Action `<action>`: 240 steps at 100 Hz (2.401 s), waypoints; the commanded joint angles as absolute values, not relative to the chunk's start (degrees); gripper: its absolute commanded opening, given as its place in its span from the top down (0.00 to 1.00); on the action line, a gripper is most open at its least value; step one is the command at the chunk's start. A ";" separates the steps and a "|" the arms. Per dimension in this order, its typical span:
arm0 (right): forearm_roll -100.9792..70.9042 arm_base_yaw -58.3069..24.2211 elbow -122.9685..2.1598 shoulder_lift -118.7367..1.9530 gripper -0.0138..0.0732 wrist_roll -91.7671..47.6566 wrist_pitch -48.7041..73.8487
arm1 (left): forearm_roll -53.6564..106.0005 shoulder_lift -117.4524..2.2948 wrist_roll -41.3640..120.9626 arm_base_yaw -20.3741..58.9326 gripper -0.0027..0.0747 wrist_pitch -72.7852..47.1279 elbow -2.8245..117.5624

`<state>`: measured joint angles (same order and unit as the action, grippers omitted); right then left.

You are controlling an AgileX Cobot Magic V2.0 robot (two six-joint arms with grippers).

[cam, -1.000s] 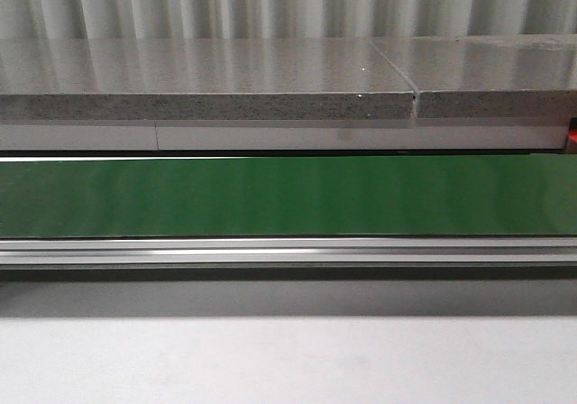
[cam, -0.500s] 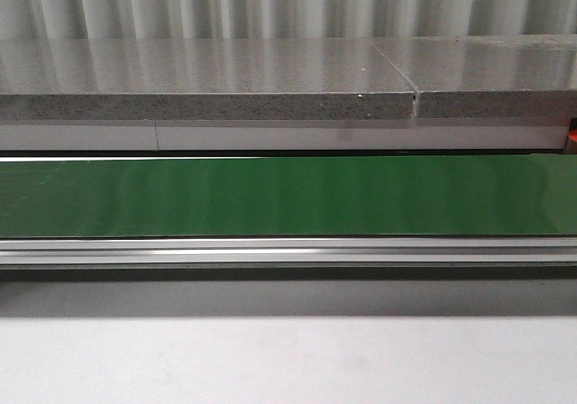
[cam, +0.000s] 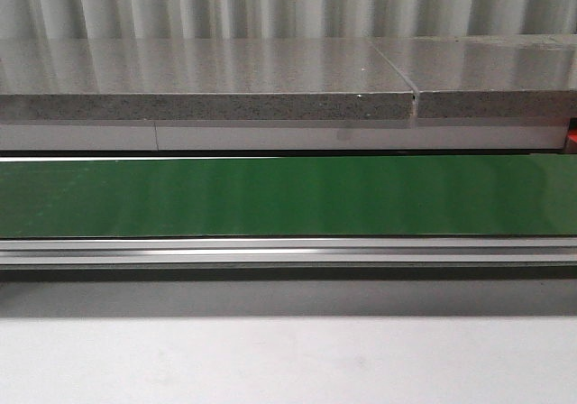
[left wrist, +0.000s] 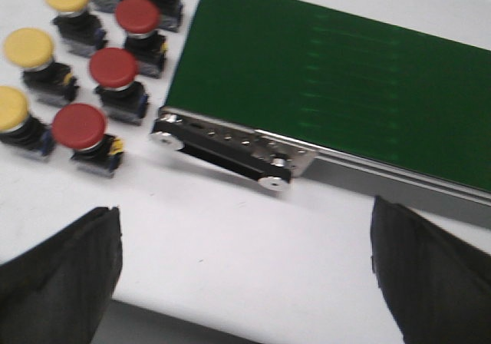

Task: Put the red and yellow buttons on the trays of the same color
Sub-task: 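Move the left gripper down to a red push-button and grasp it, then lower the red button onto the green belt and open the left gripper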

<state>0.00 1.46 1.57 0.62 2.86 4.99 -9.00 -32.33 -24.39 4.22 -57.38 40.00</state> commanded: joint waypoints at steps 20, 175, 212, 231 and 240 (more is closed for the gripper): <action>0.38 1.71 1.64 1.50 0.98 2.64 0.00 | -17.45 -42.74 -35.59 4.76 0.21 -53.33 40.49; 0.38 1.71 1.64 1.50 0.98 2.64 0.00 | -18.77 -84.78 -36.27 -18.42 0.21 -32.79 46.16; 0.38 1.71 1.64 1.50 0.98 2.64 0.00 | -18.77 -84.87 -36.27 -18.42 0.48 -32.97 46.16; 0.38 1.71 1.64 1.50 0.98 2.64 0.00 | -18.77 -84.72 -36.27 -18.42 0.74 -34.15 46.16; 0.38 1.71 1.64 1.50 0.98 2.64 0.00 | -18.31 -83.81 -36.27 -18.42 0.79 -35.66 46.16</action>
